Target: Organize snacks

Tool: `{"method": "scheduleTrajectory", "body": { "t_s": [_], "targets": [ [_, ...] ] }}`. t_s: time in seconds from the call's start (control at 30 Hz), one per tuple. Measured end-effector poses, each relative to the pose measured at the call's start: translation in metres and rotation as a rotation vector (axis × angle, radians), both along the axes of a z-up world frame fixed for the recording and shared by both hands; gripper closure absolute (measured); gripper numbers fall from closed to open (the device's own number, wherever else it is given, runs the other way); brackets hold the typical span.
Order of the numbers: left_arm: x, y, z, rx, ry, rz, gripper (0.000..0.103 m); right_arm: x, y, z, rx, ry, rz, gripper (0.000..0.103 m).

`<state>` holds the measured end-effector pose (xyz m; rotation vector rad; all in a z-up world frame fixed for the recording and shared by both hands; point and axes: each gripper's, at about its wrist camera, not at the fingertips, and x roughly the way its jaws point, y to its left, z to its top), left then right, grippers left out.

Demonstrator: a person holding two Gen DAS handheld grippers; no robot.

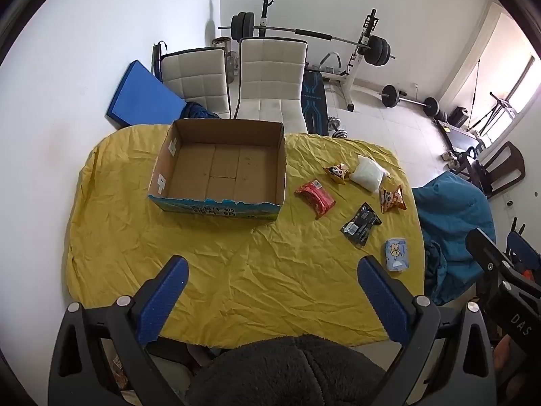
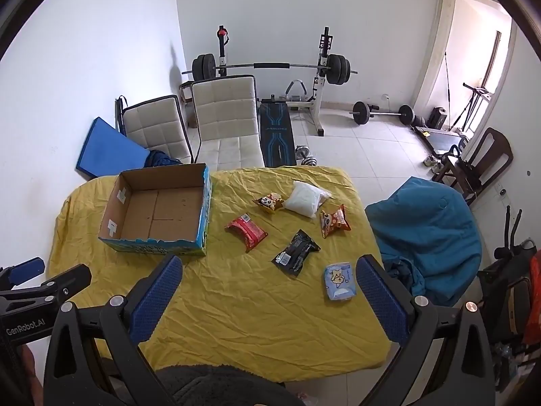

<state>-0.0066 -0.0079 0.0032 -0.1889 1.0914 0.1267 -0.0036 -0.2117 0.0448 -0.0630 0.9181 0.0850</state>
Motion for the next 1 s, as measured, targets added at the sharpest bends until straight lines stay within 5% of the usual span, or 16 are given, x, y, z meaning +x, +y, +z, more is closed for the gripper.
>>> {"method": "scheduleTrajectory", "body": {
  "t_s": [1.0],
  "targets": [
    [0.006, 0.000, 0.011, 0.029, -0.028, 0.014, 0.000, 0.006, -0.008, 0.003, 0.024, -0.023, 0.002, 0.000]
  ]
}}
